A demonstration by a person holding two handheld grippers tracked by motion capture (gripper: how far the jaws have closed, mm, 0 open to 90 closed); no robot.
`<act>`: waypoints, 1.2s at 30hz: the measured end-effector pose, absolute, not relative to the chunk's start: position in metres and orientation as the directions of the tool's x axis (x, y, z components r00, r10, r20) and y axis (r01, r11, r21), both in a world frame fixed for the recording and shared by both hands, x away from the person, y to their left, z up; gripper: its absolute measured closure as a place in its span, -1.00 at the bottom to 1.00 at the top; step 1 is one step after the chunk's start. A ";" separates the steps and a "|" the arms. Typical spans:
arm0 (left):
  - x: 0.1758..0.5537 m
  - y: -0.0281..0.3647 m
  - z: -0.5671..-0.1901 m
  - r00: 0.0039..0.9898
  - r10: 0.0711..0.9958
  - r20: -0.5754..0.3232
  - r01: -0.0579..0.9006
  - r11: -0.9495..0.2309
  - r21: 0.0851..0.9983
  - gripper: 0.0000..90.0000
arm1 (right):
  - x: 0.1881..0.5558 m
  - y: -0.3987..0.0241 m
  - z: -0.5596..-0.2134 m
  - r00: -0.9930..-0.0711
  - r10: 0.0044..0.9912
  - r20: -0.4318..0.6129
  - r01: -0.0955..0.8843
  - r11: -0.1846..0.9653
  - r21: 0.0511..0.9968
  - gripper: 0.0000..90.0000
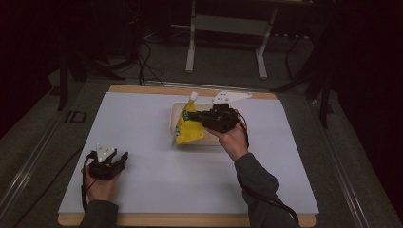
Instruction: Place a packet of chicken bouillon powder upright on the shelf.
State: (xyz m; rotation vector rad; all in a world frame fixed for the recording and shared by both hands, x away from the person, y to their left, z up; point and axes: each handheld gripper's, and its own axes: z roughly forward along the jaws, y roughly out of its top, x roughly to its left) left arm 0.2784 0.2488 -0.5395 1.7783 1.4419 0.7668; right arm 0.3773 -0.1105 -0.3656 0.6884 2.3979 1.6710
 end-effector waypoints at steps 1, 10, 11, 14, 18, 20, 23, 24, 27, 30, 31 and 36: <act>0.278 0.249 -0.539 0.201 0.980 0.011 0.558 -0.123 0.821 0.18 | 0.378 -0.110 -0.365 -0.884 0.444 0.145 0.289 0.277 0.916 1.00; 0.278 0.249 -0.539 0.200 0.980 0.015 0.558 -0.127 0.820 0.17 | 0.387 -0.112 -0.366 -0.874 0.469 0.124 0.268 0.254 0.929 1.00; 0.278 0.249 -0.539 0.200 0.980 0.015 0.558 -0.127 0.820 0.18 | 0.388 -0.112 -0.366 -0.873 0.472 0.124 0.267 0.251 0.930 1.00; 0.278 0.249 -0.539 0.200 0.980 0.014 0.558 -0.125 0.820 0.17 | 0.391 -0.111 -0.366 -0.867 0.481 0.126 0.271 0.244 0.931 1.00; 0.278 0.249 -0.539 0.199 0.980 0.010 0.558 -0.121 0.821 0.17 | 0.395 -0.109 -0.366 -0.864 0.492 0.112 0.260 0.244 0.934 1.00; 0.279 0.249 -0.539 0.200 0.980 0.008 0.558 -0.121 0.821 0.17 | 0.396 -0.107 -0.367 -0.862 0.496 0.101 0.252 0.247 0.936 1.00; 0.278 0.249 -0.539 0.201 0.980 0.006 0.558 -0.119 0.821 0.17 | 0.399 -0.105 -0.367 -0.859 0.503 0.095 0.248 0.246 0.937 1.00; 0.279 0.249 -0.539 0.202 0.979 0.008 0.559 -0.122 0.820 0.17 | 0.400 -0.104 -0.366 -0.859 0.503 0.097 0.249 0.245 0.937 1.00; 0.278 0.249 -0.539 0.202 0.979 0.008 0.559 -0.122 0.820 0.17 | 0.402 -0.103 -0.365 -0.857 0.508 0.090 0.246 0.248 0.937 1.00; 0.279 0.249 -0.539 0.204 0.979 0.010 0.559 -0.125 0.820 0.17 | 0.403 -0.101 -0.365 -0.854 0.515 0.073 0.241 0.268 0.933 1.00; 0.279 0.249 -0.539 0.204 0.979 0.010 0.559 -0.125 0.820 0.17 | 0.404 -0.101 -0.365 -0.854 0.515 0.071 0.241 0.271 0.932 1.00; 0.278 0.249 -0.539 0.202 0.979 0.007 0.559 -0.121 0.821 0.17 | 0.407 -0.097 -0.370 -0.858 0.505 0.091 0.260 0.274 0.926 1.00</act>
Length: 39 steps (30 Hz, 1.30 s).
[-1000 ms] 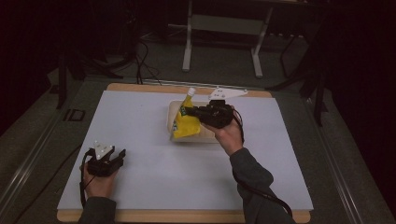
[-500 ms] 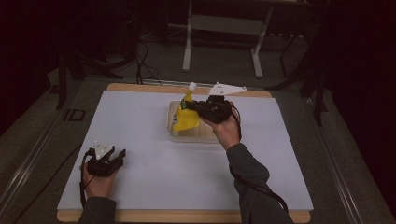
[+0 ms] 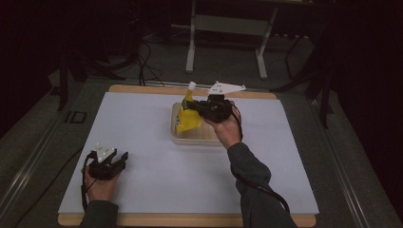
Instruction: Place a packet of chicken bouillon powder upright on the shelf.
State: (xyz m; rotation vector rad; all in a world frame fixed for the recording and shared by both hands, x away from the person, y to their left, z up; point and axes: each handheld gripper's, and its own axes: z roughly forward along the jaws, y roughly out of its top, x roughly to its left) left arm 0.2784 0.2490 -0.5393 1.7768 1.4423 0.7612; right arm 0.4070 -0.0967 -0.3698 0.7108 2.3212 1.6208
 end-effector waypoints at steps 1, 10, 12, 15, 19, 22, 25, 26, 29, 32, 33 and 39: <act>0.279 0.249 -0.539 0.204 0.979 0.008 0.558 -0.123 0.820 0.17 | 0.407 -0.095 -0.371 -0.861 0.501 0.094 0.261 0.276 0.925 1.00; 0.278 0.249 -0.539 0.204 0.979 0.009 0.558 -0.124 0.820 0.17 | 0.415 -0.088 -0.377 -0.849 0.505 0.159 0.339 0.289 0.895 1.00; 0.278 0.249 -0.539 0.202 0.979 0.008 0.559 -0.122 0.820 0.17 | 0.417 -0.086 -0.379 -0.842 0.510 0.174 0.358 0.287 0.889 1.00; 0.279 0.249 -0.539 0.203 0.979 0.008 0.559 -0.123 0.820 0.17 | 0.418 -0.084 -0.381 -0.835 0.515 0.194 0.376 0.277 0.884 1.00; 0.278 0.249 -0.539 0.203 0.979 0.008 0.559 -0.123 0.820 0.17 | 0.420 -0.080 -0.383 -0.826 0.525 0.207 0.395 0.277 0.876 0.96; 0.278 0.249 -0.539 0.205 0.979 0.009 0.559 -0.125 0.819 0.17 | 0.420 -0.077 -0.385 -0.826 0.519 0.221 0.401 0.265 0.877 0.71; 0.278 0.249 -0.539 0.205 0.979 0.008 0.559 -0.124 0.820 0.17 | 0.419 -0.073 -0.387 -0.824 0.529 0.201 0.398 0.290 0.870 0.51; 0.278 0.249 -0.539 0.205 0.979 0.008 0.559 -0.124 0.820 0.17 | 0.419 -0.072 -0.388 -0.825 0.532 0.193 0.397 0.301 0.867 0.44; 0.278 0.249 -0.539 0.205 0.979 0.009 0.559 -0.125 0.819 0.17 | 0.417 -0.071 -0.392 -0.815 0.544 0.198 0.409 0.299 0.862 0.31; 0.278 0.249 -0.539 0.205 0.979 0.009 0.560 -0.125 0.819 0.17 | 0.414 -0.070 -0.396 -0.818 0.539 0.200 0.409 0.301 0.861 0.24; 0.278 0.249 -0.539 0.205 0.979 0.010 0.560 -0.125 0.819 0.17 | 0.411 -0.070 -0.398 -0.820 0.537 0.198 0.408 0.306 0.860 0.17; 0.278 0.249 -0.539 0.206 0.978 0.014 0.560 -0.130 0.818 0.17 | 0.398 -0.067 -0.406 -0.830 0.530 0.174 0.385 0.317 0.867 0.05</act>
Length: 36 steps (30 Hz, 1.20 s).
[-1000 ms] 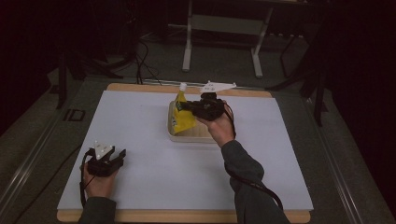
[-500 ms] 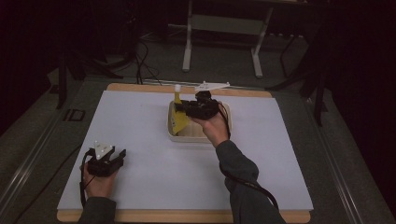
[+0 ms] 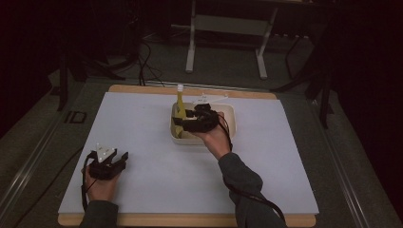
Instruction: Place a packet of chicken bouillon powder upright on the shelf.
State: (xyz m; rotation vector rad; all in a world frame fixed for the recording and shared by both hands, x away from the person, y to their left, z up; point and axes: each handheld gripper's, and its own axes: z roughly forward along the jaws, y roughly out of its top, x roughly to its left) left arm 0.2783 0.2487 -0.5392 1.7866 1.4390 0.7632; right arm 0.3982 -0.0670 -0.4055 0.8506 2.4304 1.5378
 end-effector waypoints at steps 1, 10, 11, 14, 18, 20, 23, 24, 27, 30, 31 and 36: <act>0.278 0.249 -0.539 0.206 0.978 0.014 0.560 -0.130 0.818 0.17 | 0.397 -0.066 -0.408 -0.830 0.533 0.165 0.380 0.324 0.866 0.04; 0.278 0.249 -0.539 0.206 0.979 0.007 0.559 -0.123 0.820 0.17 | 0.395 -0.062 -0.429 -0.825 0.539 0.168 0.405 0.357 0.842 0.08; 0.278 0.249 -0.539 0.207 0.978 0.009 0.559 -0.126 0.819 0.17 | 0.395 -0.062 -0.432 -0.824 0.540 0.172 0.410 0.359 0.839 0.14; 0.278 0.249 -0.539 0.206 0.979 0.009 0.560 -0.125 0.819 0.17 | 0.395 -0.063 -0.436 -0.820 0.540 0.189 0.424 0.352 0.834 0.53; 0.278 0.249 -0.539 0.206 0.978 0.009 0.560 -0.126 0.819 0.17 | 0.398 -0.064 -0.434 -0.800 0.570 0.187 0.436 0.338 0.834 0.67; 0.278 0.249 -0.539 0.206 0.978 0.009 0.560 -0.125 0.819 0.17 | 0.401 -0.065 -0.433 -0.789 0.584 0.193 0.444 0.324 0.835 0.67; 0.278 0.249 -0.539 0.206 0.979 0.006 0.559 -0.123 0.820 0.17 | 0.406 -0.068 -0.433 -0.773 0.596 0.218 0.467 0.302 0.831 0.67; 0.278 0.249 -0.539 0.204 0.979 0.005 0.559 -0.121 0.820 0.17 | 0.407 -0.069 -0.433 -0.770 0.598 0.224 0.473 0.299 0.829 0.65; 0.278 0.249 -0.539 0.204 0.979 0.006 0.559 -0.122 0.820 0.17 | 0.406 -0.071 -0.433 -0.778 0.587 0.222 0.467 0.306 0.829 0.45; 0.278 0.249 -0.539 0.205 0.979 0.010 0.559 -0.126 0.820 0.17 | 0.403 -0.075 -0.433 -0.787 0.578 0.214 0.459 0.318 0.830 0.29; 0.278 0.249 -0.539 0.204 0.979 0.010 0.559 -0.125 0.820 0.17 | 0.402 -0.076 -0.433 -0.788 0.577 0.212 0.458 0.320 0.829 0.26; 0.278 0.249 -0.539 0.200 0.980 0.006 0.557 -0.119 0.822 0.16 | 0.398 -0.083 -0.433 -0.792 0.575 0.208 0.456 0.329 0.827 0.12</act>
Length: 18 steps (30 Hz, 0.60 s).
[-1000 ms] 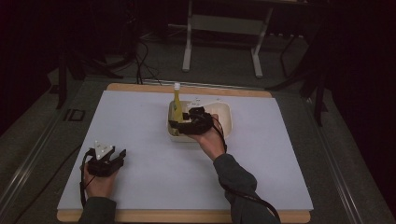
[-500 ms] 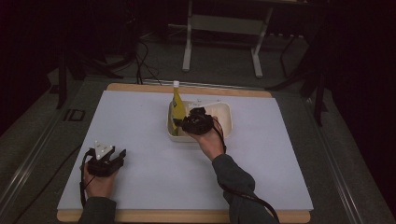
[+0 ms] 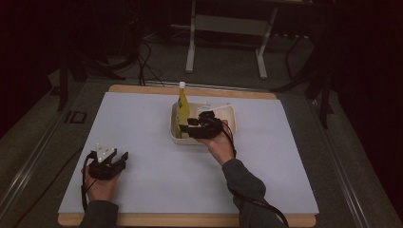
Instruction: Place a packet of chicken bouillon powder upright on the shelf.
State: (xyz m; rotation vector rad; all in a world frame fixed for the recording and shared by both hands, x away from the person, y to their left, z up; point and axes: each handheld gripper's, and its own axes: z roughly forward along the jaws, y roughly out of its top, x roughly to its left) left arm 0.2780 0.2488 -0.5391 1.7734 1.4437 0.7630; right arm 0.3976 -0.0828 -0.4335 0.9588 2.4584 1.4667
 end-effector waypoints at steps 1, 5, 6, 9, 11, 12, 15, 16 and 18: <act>0.278 0.249 -0.539 0.199 0.980 0.006 0.557 -0.118 0.822 0.17 | 0.396 -0.085 -0.433 -0.792 0.577 0.201 0.453 0.334 0.827 0.10; 0.278 0.249 -0.539 0.197 0.980 0.004 0.558 -0.115 0.822 0.16 | 0.392 -0.091 -0.432 -0.792 0.581 0.188 0.445 0.339 0.829 0.07; 0.278 0.249 -0.539 0.195 0.981 0.003 0.557 -0.113 0.823 0.15 | 0.389 -0.097 -0.432 -0.791 0.582 0.188 0.445 0.336 0.830 0.05; 0.278 0.249 -0.539 0.195 0.981 0.003 0.558 -0.114 0.822 0.15 | 0.385 -0.105 -0.434 -0.789 0.586 0.183 0.445 0.340 0.829 0.02; 0.278 0.249 -0.539 0.194 0.981 0.003 0.558 -0.113 0.822 0.15 | 0.383 -0.111 -0.436 -0.787 0.590 0.182 0.448 0.342 0.826 0.02; 0.278 0.249 -0.539 0.194 0.981 0.005 0.558 -0.115 0.822 0.15 | 0.381 -0.114 -0.437 -0.783 0.593 0.186 0.452 0.338 0.825 0.02; 0.278 0.249 -0.539 0.192 0.981 0.002 0.558 -0.111 0.822 0.15 | 0.378 -0.124 -0.441 -0.773 0.604 0.197 0.464 0.325 0.824 0.02; 0.278 0.249 -0.539 0.192 0.981 0.002 0.558 -0.111 0.822 0.15 | 0.378 -0.124 -0.441 -0.773 0.604 0.197 0.464 0.325 0.824 0.02; 0.278 0.249 -0.539 0.192 0.981 0.003 0.559 -0.112 0.821 0.15 | 0.376 -0.133 -0.446 -0.765 0.613 0.198 0.473 0.325 0.819 0.02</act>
